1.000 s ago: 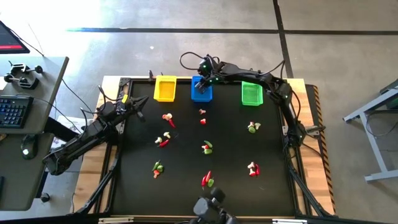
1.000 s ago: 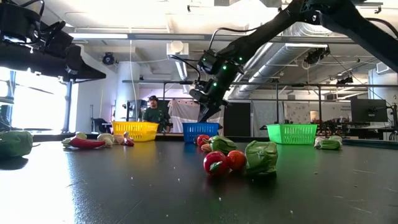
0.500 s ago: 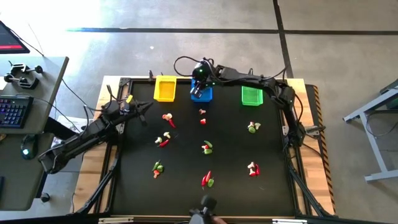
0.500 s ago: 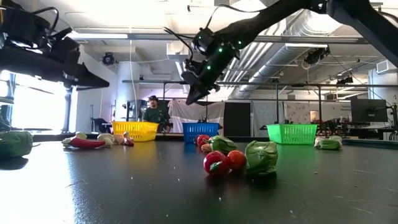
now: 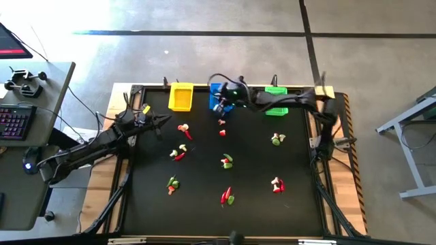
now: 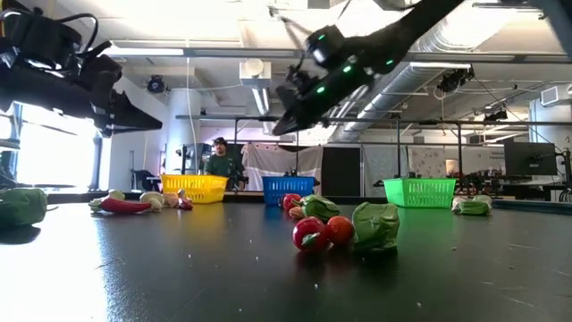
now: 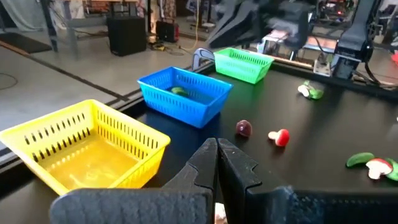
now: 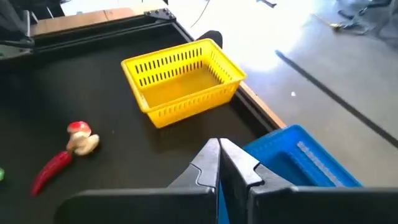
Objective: Sort produce into baskets
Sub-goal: Put the brown mushroom into the green bin
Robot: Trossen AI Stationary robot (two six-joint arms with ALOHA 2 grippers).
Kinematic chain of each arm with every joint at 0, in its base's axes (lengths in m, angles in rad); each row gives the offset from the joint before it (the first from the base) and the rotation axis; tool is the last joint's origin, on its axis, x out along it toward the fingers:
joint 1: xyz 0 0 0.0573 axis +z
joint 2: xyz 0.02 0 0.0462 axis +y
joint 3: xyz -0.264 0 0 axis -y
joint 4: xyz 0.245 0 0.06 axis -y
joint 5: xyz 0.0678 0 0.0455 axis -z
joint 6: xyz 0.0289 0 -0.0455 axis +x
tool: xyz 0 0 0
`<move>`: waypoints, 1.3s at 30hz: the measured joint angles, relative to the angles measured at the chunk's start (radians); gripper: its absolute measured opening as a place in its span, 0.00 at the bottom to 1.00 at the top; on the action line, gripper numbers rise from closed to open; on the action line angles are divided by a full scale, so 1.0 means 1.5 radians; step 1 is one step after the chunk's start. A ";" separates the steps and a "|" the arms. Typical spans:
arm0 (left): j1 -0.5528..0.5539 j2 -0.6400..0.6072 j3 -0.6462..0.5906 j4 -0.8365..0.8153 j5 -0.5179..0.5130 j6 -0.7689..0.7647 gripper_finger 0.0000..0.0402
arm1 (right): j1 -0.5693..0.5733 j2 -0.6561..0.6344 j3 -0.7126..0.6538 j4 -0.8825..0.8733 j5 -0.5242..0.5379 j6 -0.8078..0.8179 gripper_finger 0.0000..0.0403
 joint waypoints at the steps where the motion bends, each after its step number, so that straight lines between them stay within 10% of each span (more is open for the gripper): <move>1: -0.002 0.009 0.003 -0.001 0.000 0.000 0.00 | 0.004 -0.025 -0.024 0.006 0.008 0.000 0.00; 16: -0.004 0.243 0.097 -0.002 0.000 0.013 0.02 | 0.032 -0.236 -0.292 0.079 0.076 0.054 0.00; 39: -0.081 0.582 0.212 0.000 -0.054 0.054 0.31 | 0.032 -0.239 -0.309 0.097 0.074 0.039 0.00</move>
